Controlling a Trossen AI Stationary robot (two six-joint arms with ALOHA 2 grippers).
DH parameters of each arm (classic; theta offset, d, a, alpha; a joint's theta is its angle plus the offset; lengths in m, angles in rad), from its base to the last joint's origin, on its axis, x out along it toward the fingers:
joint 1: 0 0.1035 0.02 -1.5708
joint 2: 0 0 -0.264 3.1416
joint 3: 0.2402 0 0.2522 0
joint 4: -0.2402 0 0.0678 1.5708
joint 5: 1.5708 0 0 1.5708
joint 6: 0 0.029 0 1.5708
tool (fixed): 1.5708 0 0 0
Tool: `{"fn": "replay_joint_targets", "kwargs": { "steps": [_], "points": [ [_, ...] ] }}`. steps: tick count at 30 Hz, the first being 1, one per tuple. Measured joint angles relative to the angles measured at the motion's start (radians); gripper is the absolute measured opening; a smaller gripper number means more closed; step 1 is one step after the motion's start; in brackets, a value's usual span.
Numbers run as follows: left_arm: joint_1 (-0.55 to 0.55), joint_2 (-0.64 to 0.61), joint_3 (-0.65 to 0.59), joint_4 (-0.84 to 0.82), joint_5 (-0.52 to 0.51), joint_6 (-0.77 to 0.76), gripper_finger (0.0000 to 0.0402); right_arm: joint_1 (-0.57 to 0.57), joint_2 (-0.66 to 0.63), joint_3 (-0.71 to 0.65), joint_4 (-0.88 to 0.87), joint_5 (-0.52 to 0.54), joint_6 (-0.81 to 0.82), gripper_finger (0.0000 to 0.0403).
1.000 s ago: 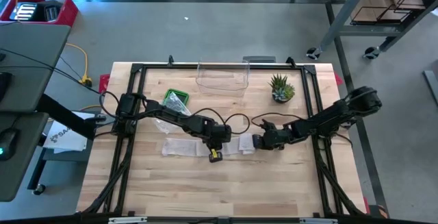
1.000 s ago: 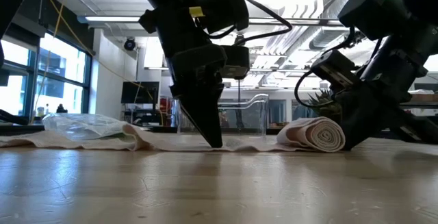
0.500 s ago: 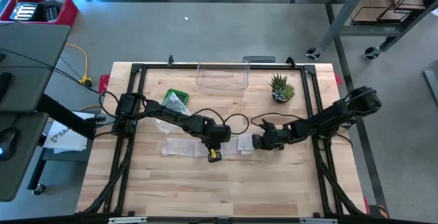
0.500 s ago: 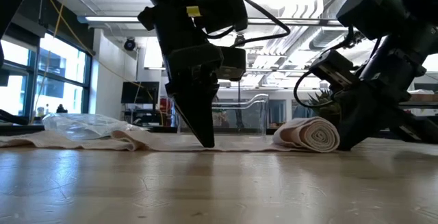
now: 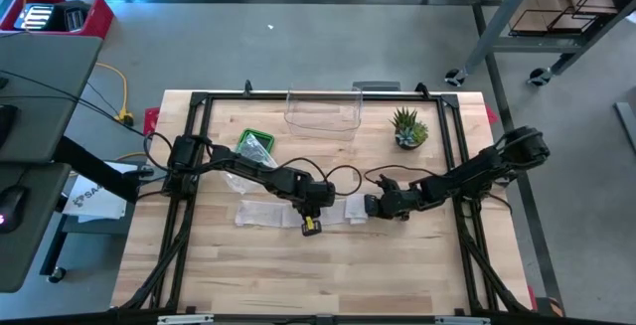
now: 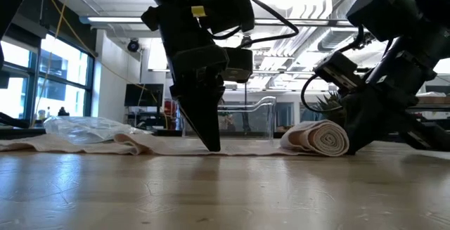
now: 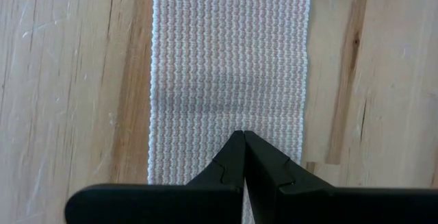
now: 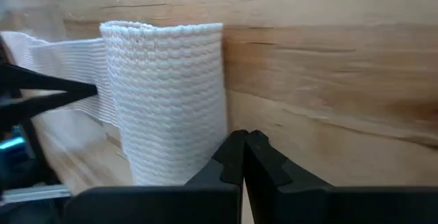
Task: Roll bandage
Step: Roll the bandage
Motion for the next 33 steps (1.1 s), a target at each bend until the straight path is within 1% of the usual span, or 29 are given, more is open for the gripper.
{"fn": "replay_joint_targets", "kwargs": {
  "steps": [4, 8, 13, 20, 26, 31, 33],
  "points": [
    [0.0, 0.0, 0.0, 0.001, 0.0, 0.0, 0.0, 0.0, 0.04, 0.001, 0.069, 0.023, 0.006, 0.0],
    [0.0, 0.0, 0.0, 0.001, 0.001, -0.016, 0.0, 0.0, 0.025, 0.003, 0.091, 0.059, 0.004, 0.0],
    [0.0, 0.0, 0.0, 0.002, 0.0, -0.016, 0.0, 0.0, 0.022, 0.006, 0.102, 0.074, -0.021, 0.0],
    [0.0, 0.0, 0.0, 0.002, 0.001, -0.016, 0.0, -0.01, 0.022, 0.078, 0.101, 0.088, -0.124, 0.0],
    [0.0, 0.0, 0.0, 0.003, 0.001, -0.016, 0.0, -0.028, 0.021, 0.17, 0.059, 0.065, -0.239, 0.0],
    [0.0, 0.0, 0.0, 0.004, 0.001, -0.016, 0.0, -0.039, 0.013, 0.214, 0.066, -0.009, -0.378, 0.0],
    [0.0, 0.0, 0.004, 0.001, 0.001, -0.016, 0.0, -0.039, -0.001, 0.215, 0.047, -0.001, -0.38, 0.0]
  ]
}}
